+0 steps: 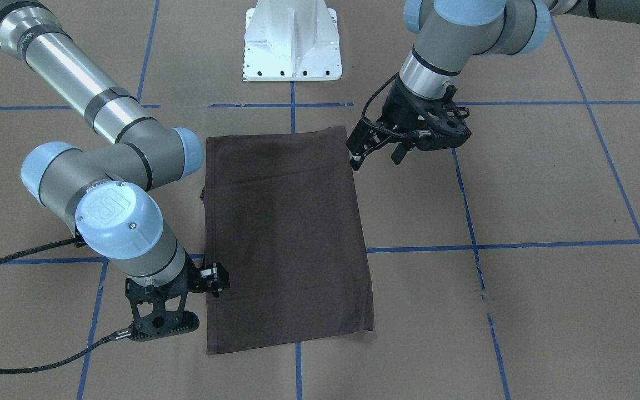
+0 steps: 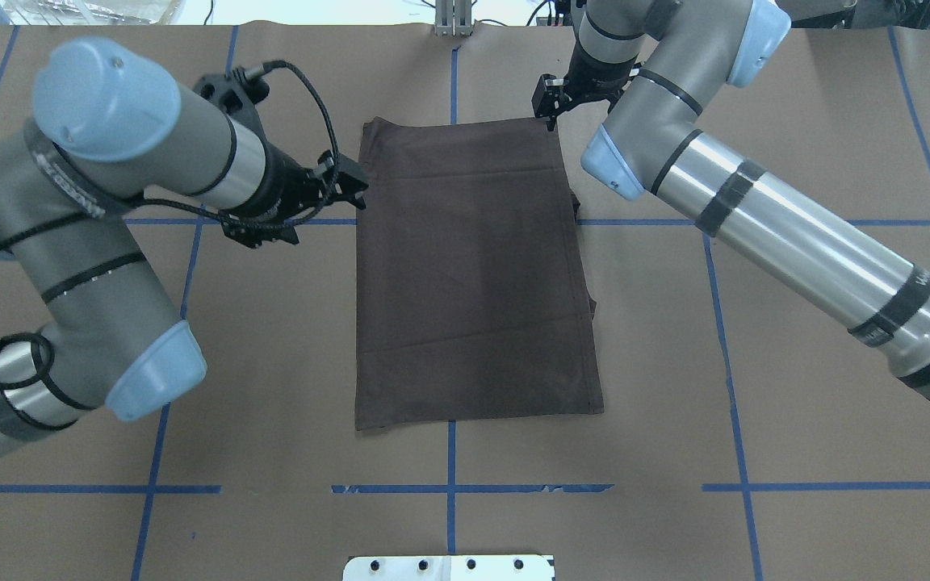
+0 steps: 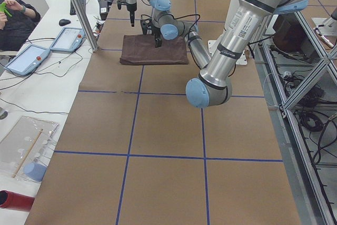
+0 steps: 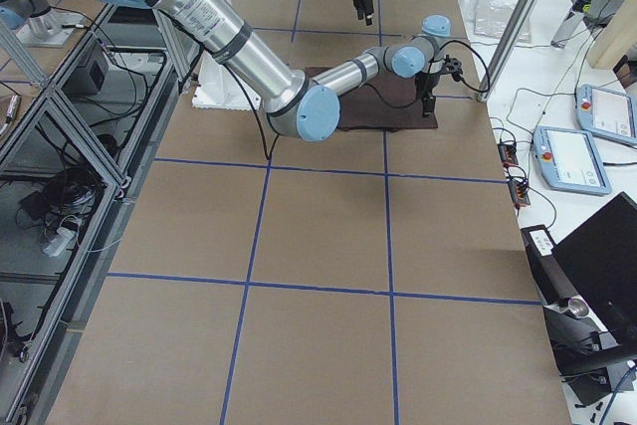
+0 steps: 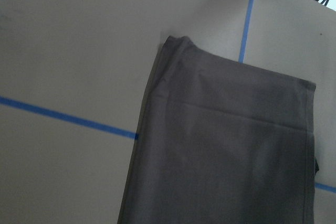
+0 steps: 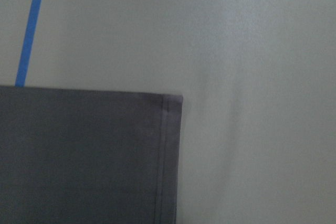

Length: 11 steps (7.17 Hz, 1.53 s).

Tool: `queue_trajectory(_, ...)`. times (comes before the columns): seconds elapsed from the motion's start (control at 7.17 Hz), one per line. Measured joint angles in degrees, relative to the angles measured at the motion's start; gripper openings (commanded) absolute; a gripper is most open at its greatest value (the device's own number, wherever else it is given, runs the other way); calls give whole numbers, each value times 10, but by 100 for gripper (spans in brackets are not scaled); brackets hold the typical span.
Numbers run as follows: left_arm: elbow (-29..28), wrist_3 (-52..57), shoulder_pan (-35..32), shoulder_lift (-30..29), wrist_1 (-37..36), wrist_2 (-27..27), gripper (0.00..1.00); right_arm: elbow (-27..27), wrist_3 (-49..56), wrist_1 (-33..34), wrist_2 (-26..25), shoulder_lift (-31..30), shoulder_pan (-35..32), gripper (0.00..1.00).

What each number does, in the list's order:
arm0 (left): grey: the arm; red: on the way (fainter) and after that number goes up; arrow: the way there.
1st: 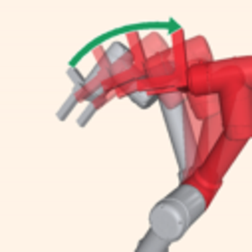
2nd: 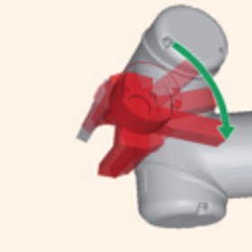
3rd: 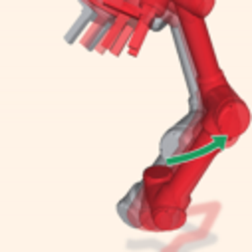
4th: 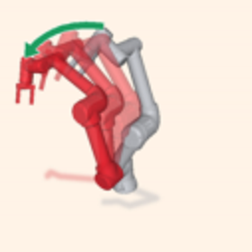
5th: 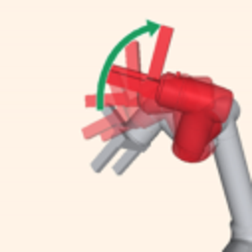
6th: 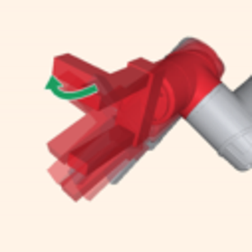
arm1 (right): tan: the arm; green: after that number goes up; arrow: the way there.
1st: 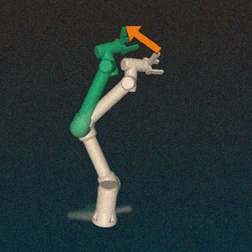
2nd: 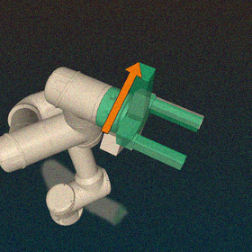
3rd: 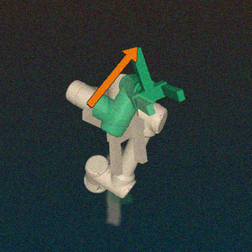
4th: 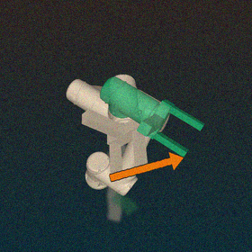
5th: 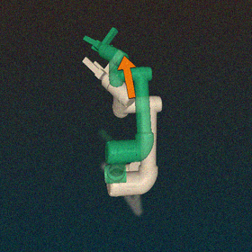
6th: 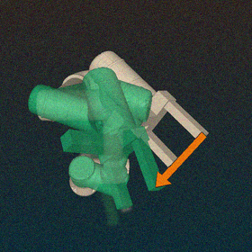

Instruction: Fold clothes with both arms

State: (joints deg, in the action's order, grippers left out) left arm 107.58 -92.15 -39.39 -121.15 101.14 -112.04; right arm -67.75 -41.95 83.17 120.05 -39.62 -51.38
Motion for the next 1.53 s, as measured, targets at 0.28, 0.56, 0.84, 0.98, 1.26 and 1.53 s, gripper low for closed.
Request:
queue_trajectory(0.28, 6, -115, 83, 9, -12, 68, 98, -141, -33, 60, 14, -84, 16, 100)
queue_trajectory(0.56, 3, -187, 164, 12, -46, 139, 98, -270, -80, 68, 17, -171, 38, 100)
queue_trajectory(0.84, -15, -227, 217, 12, -59, 182, 94, -318, -112, 69, 17, -195, 58, 100)
queue_trajectory(0.98, -28, -235, 229, 11, -60, 194, 91, -323, -120, 68, 16, -195, 65, 100)
queue_trajectory(1.26, -39, -239, 235, 12, -62, 201, 87, -324, -133, 68, 14, -192, 72, 100)
queue_trajectory(1.53, -41, -239, 235, 15, -67, 202, 83, -322, -136, 68, 13, -190, 74, 100)
